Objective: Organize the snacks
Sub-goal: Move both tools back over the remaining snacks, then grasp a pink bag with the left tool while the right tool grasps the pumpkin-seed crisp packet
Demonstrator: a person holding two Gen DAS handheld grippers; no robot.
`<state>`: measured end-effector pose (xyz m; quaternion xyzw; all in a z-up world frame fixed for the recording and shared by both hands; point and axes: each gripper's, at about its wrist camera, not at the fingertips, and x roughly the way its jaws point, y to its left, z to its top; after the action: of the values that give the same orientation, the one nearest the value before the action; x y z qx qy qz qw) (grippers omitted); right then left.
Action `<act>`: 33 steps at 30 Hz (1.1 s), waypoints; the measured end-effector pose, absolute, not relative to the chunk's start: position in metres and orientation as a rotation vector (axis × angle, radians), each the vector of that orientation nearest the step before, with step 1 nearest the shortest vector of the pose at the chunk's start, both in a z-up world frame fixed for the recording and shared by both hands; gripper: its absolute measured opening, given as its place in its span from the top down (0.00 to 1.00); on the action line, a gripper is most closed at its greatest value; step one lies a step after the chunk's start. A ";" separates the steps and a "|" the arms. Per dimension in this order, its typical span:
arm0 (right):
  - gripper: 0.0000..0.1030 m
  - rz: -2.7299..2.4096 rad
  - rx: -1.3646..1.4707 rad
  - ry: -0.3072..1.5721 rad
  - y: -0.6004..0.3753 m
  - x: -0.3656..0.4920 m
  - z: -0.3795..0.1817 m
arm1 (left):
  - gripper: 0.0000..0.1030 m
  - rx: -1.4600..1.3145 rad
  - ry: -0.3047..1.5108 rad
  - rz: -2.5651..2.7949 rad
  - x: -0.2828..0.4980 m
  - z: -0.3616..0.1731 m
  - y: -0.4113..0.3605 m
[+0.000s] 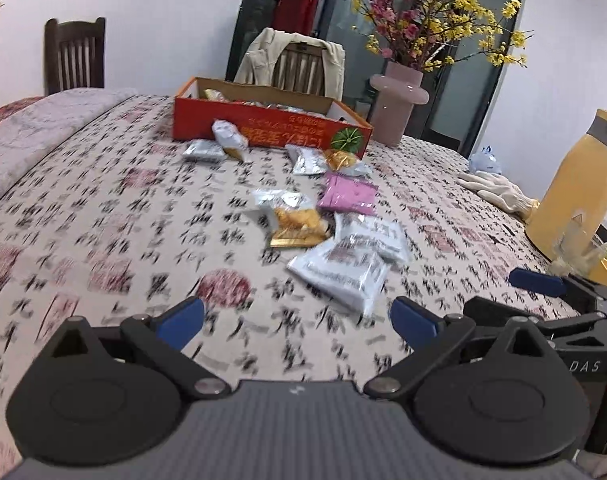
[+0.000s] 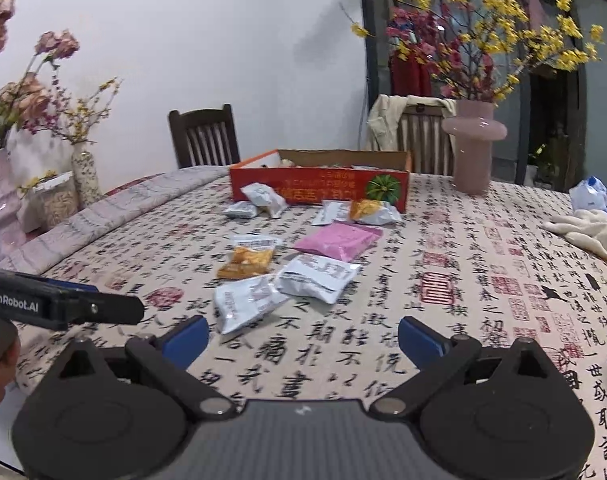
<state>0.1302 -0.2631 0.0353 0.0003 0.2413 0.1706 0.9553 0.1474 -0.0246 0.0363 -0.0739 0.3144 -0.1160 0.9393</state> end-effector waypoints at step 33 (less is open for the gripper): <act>0.07 0.270 0.038 0.662 -0.288 0.279 0.020 | 0.28 -0.005 0.837 -0.474 0.398 0.009 -0.116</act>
<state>0.2795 -0.2879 0.0204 0.0184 0.3242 0.1323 0.9365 0.3981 -0.1159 0.0086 -0.0023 0.4025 -0.2281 0.8865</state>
